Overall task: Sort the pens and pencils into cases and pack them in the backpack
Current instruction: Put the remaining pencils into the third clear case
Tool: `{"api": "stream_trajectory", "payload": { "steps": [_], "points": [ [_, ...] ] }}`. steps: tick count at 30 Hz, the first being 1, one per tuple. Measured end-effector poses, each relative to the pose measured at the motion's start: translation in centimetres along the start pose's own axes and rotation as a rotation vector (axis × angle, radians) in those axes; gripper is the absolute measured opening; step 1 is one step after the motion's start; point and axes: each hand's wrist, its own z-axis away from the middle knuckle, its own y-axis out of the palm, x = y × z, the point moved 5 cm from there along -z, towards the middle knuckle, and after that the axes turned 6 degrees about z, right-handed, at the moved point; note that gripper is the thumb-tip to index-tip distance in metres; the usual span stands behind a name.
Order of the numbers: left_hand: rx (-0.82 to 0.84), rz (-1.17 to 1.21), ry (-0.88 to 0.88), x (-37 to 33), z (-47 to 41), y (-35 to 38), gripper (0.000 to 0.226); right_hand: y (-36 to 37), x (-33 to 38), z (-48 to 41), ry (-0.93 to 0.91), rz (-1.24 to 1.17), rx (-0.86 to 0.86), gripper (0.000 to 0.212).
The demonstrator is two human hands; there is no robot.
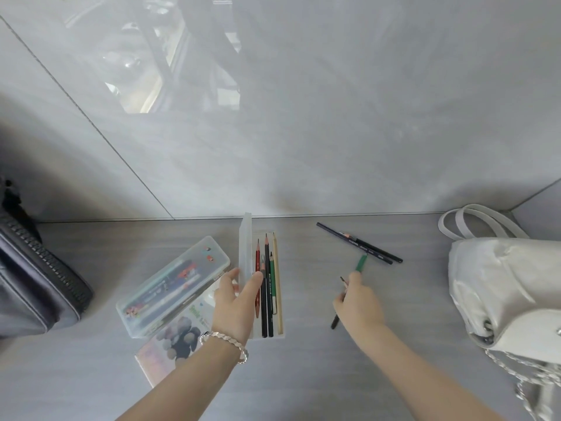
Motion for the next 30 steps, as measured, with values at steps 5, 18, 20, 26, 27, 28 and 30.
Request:
{"api": "stream_trajectory", "payload": {
  "steps": [5,18,20,26,27,28,30],
  "points": [
    [0.016,-0.038,-0.017,0.1,0.6,0.4,0.076,-1.5,-1.0,0.2,0.145,-0.132,0.076,0.034],
    [0.089,-0.013,0.012,-0.5,2.4,2.7,0.076,-4.6,8.6,5.7,-0.316,-0.505,0.175,0.029],
    [0.074,0.037,0.01,-0.4,2.3,2.7,0.078,-4.9,9.0,6.0,-0.327,-0.51,0.113,0.035],
    [0.057,0.153,0.007,-0.3,1.0,3.1,0.057,-5.5,9.9,7.1,-0.45,-0.403,0.046,0.039],
    [0.05,0.152,0.022,-0.4,0.7,3.1,0.053,-5.8,9.9,6.4,-0.47,-0.402,0.011,0.034],
    [0.043,0.133,0.029,-0.6,0.4,3.1,0.052,-6.2,9.8,5.4,-0.475,-0.399,-0.02,0.032],
    [0.037,0.111,0.044,-0.9,-0.3,3.2,0.051,-6.5,9.4,2.2,-0.462,-0.341,-0.077,0.031]
  ]
}}
